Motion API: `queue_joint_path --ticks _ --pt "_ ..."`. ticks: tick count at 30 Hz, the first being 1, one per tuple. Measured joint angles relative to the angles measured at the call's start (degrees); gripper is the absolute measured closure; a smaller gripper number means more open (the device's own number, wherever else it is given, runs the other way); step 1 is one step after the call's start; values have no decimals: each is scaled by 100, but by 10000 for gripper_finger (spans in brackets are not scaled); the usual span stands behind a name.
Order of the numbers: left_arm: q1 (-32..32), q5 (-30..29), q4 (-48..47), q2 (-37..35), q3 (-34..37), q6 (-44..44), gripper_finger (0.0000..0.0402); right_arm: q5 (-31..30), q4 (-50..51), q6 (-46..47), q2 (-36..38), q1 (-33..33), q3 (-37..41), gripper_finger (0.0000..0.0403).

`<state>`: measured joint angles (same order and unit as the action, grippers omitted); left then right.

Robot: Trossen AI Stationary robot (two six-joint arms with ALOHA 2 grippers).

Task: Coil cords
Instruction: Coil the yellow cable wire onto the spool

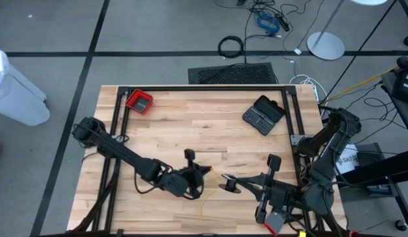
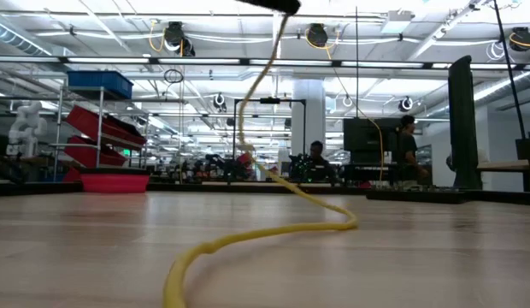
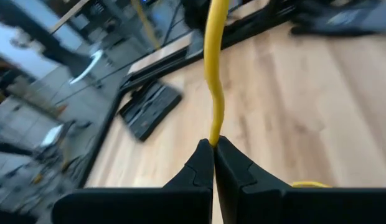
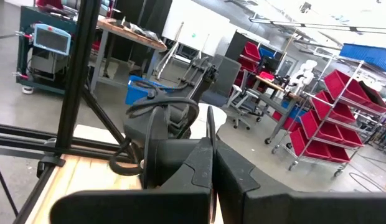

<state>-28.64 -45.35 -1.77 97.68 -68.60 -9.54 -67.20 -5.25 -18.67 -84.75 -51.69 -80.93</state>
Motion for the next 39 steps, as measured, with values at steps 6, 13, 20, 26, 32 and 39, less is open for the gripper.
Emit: queue_joint_path --ticks 6,13,20,26,32,39 --pt "1 -300 -701 -381 0 475 400 0 1 45 0 -17 0 403" --pt "-180 -330 -895 -884 0 627 400 151 170 296 0 -13 0 403" --pt "-491 -815 -1426 -1422 0 840 400 512 530 819 -2 104 0 403" --pt "-687 -880 -1579 -1745 0 1064 400 1463 983 1539 -2 396 0 403" --pt "-828 -881 -1584 -1872 0 1067 400 1812 1632 2193 -2 753 0 403" --pt "-836 -883 -1586 -1886 0 1066 400 2122 2115 2477 -2 941 0 403"
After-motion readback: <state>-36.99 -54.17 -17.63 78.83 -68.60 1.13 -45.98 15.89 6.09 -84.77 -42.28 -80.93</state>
